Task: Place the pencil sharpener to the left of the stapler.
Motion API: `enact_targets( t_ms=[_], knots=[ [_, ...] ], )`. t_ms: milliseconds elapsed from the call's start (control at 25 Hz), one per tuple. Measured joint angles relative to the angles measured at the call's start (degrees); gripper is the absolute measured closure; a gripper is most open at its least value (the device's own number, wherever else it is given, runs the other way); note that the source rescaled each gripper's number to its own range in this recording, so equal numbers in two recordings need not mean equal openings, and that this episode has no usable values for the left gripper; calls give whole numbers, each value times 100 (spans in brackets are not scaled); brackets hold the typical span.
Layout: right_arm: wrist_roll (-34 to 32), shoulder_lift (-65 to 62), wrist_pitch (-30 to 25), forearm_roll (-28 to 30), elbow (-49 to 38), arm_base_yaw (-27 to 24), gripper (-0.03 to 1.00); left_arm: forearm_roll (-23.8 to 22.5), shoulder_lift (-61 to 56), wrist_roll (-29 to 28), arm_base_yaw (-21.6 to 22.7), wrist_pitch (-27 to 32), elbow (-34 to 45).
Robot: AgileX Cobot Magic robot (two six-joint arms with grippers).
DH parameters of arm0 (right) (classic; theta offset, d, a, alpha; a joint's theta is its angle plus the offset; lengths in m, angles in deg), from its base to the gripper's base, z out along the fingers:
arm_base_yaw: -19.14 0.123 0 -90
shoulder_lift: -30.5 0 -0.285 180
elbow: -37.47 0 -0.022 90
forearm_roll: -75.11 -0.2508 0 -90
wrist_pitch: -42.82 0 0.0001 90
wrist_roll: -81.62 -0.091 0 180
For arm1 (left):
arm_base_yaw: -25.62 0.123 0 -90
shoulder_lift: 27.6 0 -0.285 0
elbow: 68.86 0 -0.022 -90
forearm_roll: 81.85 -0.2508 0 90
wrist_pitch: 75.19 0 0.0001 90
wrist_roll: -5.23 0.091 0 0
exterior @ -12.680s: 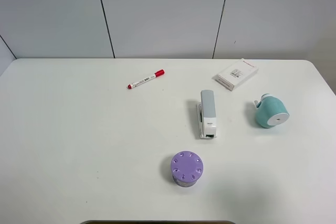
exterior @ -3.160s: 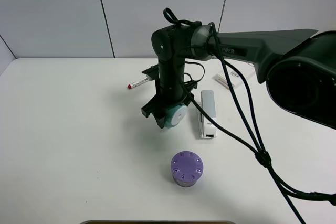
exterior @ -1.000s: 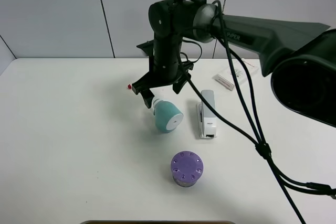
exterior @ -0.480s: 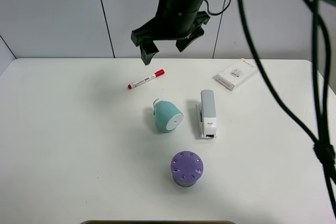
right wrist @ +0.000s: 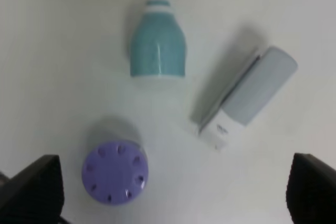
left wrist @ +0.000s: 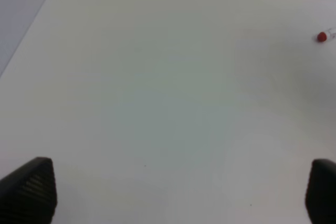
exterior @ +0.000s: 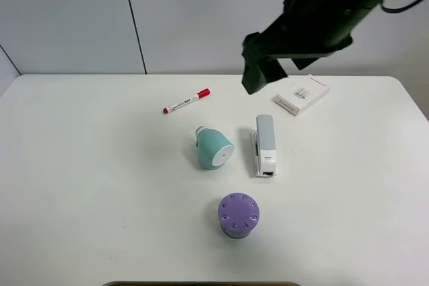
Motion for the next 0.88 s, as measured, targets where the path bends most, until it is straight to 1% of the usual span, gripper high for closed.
enact_targets(
  t_ms=[320, 440, 520, 600, 640, 840, 880],
  knots=[
    [-390, -1741, -6, 139, -1238, 5, 8, 0, 0, 0, 0, 0, 0],
    [-483, -2425, -8, 363, -1718, 5, 8, 0, 0, 0, 0, 0, 0],
    [-502, -2940, -8, 516, -2055, -112, 8, 0, 0, 0, 0, 0, 0],
    [-521, -3422, -12, 603, -2437, -392, 8, 0, 0, 0, 0, 0, 0],
    [-526, -3694, -12, 623, -2631, -611, 8, 0, 0, 0, 0, 0, 0],
    [-476, -5118, -17, 712, -3472, -1899, 8, 0, 0, 0, 0, 0, 0],
    [-468, -5441, -17, 723, -3640, -2091, 8, 0, 0, 0, 0, 0, 0]
  ],
)
